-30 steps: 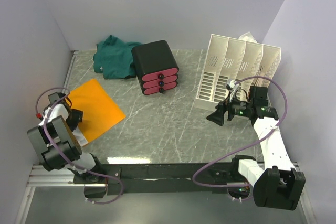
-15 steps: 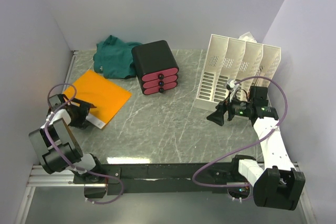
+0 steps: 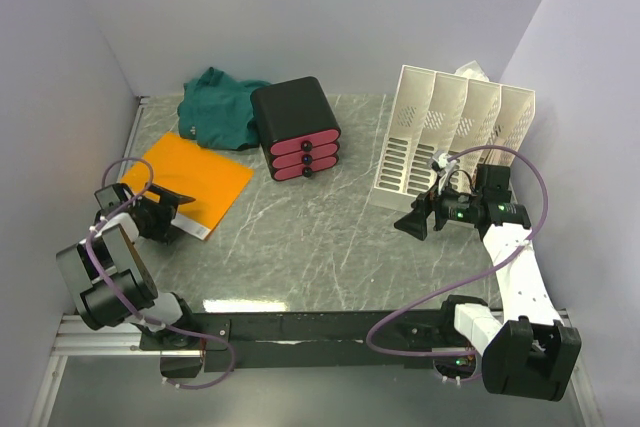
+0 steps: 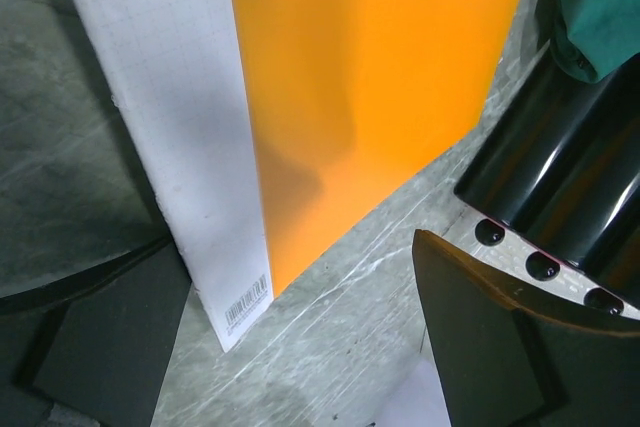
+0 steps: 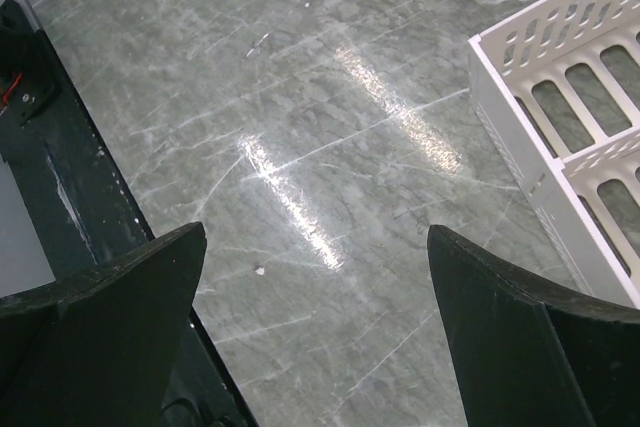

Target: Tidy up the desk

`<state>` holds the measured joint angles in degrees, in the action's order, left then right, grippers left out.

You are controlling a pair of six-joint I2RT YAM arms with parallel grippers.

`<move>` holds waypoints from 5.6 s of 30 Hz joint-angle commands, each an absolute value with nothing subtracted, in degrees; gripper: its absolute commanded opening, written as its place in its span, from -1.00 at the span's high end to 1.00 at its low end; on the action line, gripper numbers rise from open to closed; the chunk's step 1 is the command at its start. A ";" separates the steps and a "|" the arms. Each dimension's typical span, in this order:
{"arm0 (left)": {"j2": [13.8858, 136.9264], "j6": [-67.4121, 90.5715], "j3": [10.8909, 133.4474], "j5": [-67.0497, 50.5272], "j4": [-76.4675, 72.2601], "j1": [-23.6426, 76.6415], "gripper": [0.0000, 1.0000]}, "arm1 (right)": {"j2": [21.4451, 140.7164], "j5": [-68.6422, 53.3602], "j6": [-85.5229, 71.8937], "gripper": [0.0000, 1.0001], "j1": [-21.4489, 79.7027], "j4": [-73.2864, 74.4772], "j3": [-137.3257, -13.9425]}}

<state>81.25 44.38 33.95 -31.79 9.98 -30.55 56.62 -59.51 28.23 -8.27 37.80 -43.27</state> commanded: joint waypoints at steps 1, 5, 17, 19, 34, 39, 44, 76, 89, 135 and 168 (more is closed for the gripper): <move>81.39 42.89 32.00 -33.22 8.09 -30.23 -0.88 | 56.16 -60.73 29.09 -0.99 -8.70 37.79 -45.26; 79.45 43.77 30.68 -33.75 5.63 -30.15 -0.46 | 56.08 -60.64 29.09 -0.99 -8.61 37.97 -45.35; 78.14 43.33 29.97 -36.56 2.73 -30.32 0.55 | 56.34 -60.82 29.62 -0.99 -8.70 38.41 -45.53; 77.26 43.42 30.23 -37.09 2.81 -30.41 0.72 | 56.34 -60.73 29.71 -1.00 -8.61 38.32 -45.53; 71.37 42.28 30.85 -40.51 6.15 -30.76 0.98 | 56.95 -63.73 39.55 -0.99 -1.36 45.44 -46.84; 67.07 42.19 29.71 -42.27 8.78 -31.03 0.98 | 61.60 -49.77 36.13 -0.99 16.32 41.14 -53.95; 62.94 43.59 27.78 -44.03 10.10 -31.11 0.98 | 76.33 -31.15 33.58 -0.99 39.39 37.72 -68.89; 53.09 46.32 26.98 -48.25 16.00 -31.90 0.98 | 125.08 8.71 30.50 0.63 68.29 -8.44 -95.99; 48.26 45.09 29.79 -37.10 27.24 -32.08 -0.68 | 113.39 -1.49 18.81 1.00 68.99 -2.46 -89.83; 48.42 40.96 64.60 -55.92 0.44 6.99 0.98 | 53.88 -48.06 -3.81 -0.99 12.06 26.48 -75.94; 59.41 38.41 59.68 -48.25 -12.56 39.99 0.98 | 48.69 -73.21 -32.09 -0.95 -0.26 -4.40 -58.44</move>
